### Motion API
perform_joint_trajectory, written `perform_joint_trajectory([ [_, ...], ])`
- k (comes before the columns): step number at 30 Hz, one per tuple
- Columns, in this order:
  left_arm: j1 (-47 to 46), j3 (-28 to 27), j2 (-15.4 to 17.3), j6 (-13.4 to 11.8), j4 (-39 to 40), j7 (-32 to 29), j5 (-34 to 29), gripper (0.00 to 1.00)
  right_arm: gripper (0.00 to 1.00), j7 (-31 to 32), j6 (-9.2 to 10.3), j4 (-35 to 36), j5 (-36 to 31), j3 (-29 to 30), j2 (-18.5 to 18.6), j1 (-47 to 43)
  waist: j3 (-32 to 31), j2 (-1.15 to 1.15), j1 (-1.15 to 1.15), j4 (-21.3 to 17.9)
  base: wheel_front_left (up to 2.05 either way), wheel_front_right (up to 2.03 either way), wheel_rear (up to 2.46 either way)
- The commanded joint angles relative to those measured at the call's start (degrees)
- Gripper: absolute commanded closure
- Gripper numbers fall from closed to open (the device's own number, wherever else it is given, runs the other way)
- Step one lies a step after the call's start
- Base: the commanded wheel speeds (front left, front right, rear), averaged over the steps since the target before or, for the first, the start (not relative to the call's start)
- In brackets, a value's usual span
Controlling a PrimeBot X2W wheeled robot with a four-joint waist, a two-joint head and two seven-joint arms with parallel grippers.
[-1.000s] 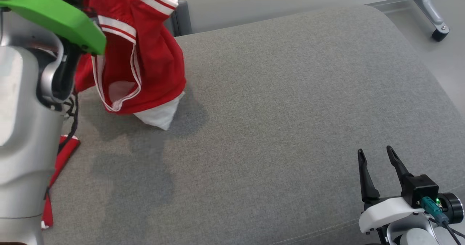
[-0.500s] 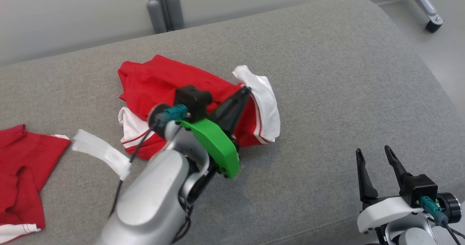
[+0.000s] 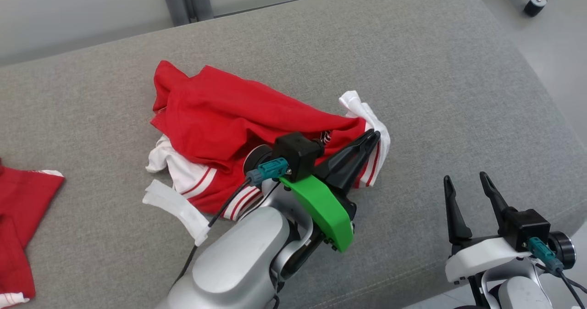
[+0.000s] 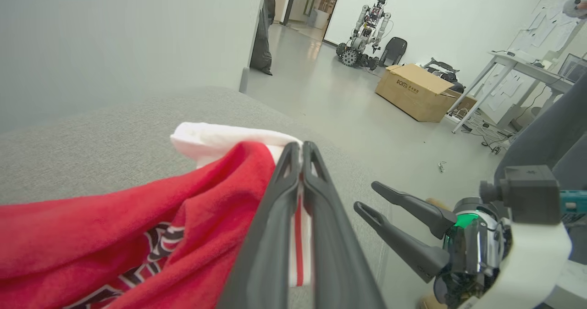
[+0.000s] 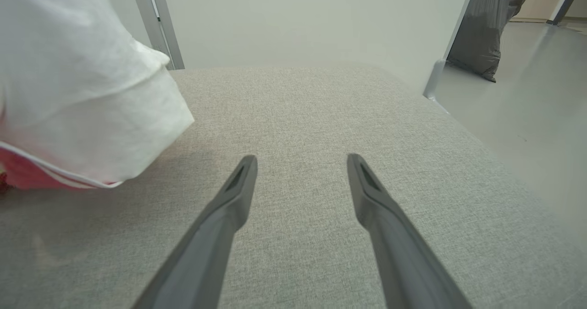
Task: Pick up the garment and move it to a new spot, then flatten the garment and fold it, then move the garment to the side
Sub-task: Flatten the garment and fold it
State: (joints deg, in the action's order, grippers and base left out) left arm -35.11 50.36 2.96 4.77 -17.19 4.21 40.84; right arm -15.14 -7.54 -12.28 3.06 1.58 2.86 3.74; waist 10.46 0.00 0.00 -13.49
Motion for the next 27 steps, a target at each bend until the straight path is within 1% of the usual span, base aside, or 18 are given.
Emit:
perform_joint_trajectory([
  [1,-1.22,1.28,0.04,-1.36,-1.14,2.19,1.43,0.51,0.0,-0.02,0.1,-0.19,0.58,-0.15,0.07,0.43,0.55,0.0,0.0,-1.01,0.0,0.0,0.0],
  [2,-1.43,1.97,0.06,-1.84,-1.88,2.69,1.95,0.0,0.0,-0.02,0.1,-0.27,0.86,-0.26,0.07,0.52,0.62,0.0,0.0,-1.28,0.0,0.0,0.0],
  [7,-1.96,3.44,0.04,-3.24,-3.93,4.25,4.45,0.0,0.0,-0.02,0.1,-0.23,1.6,0.04,0.07,0.26,0.77,0.0,0.0,-1.76,0.0,0.0,0.0],
  [10,-1.21,2.65,0.29,-3.89,-4.25,4.61,5.29,0.0,0.0,-0.02,0.1,-0.12,1.67,0.4,0.06,-0.43,0.76,0.0,0.0,-1.68,0.0,0.0,0.0],
  [12,-0.29,1.39,2.0,-4.57,-3.6,4.86,6.11,0.0,0.0,-0.02,0.1,-0.05,1.83,0.61,0.06,-0.71,0.71,0.0,0.0,-1.54,0.0,0.0,0.0],
  [14,0.72,-0.4,4.45,-5.77,-2.71,5.12,6.86,0.0,0.0,-0.02,0.1,-0.02,1.95,0.8,0.06,-0.96,0.6,0.0,0.0,-1.35,0.0,0.0,0.0],
  [20,2.36,-5.39,13.49,-9.55,-2.66,2.88,8.53,0.0,0.0,-0.02,0.1,-0.06,1.87,0.94,0.06,-0.99,0.54,0.0,0.0,-0.34,0.0,0.0,0.0],
  [24,1.8,-7.78,18.19,-10.64,-5.25,0.08,9.87,0.0,0.0,-0.02,0.1,-0.28,1.52,0.62,0.06,-0.61,0.61,0.0,0.0,0.12,0.0,0.0,0.0],
  [25,1.29,-8.23,18.95,-10.76,-6.0,-0.63,10.26,0.0,0.0,-0.02,0.1,-0.38,1.43,0.48,0.06,-0.47,0.62,0.0,0.0,0.13,0.0,0.0,0.0],
  [27,0.52,-9.56,19.31,-10.3,-7.46,-2.21,12.48,0.0,0.0,-0.02,0.1,-0.56,1.37,0.28,0.07,-0.24,0.63,0.0,0.0,0.13,0.0,0.0,0.0],
])
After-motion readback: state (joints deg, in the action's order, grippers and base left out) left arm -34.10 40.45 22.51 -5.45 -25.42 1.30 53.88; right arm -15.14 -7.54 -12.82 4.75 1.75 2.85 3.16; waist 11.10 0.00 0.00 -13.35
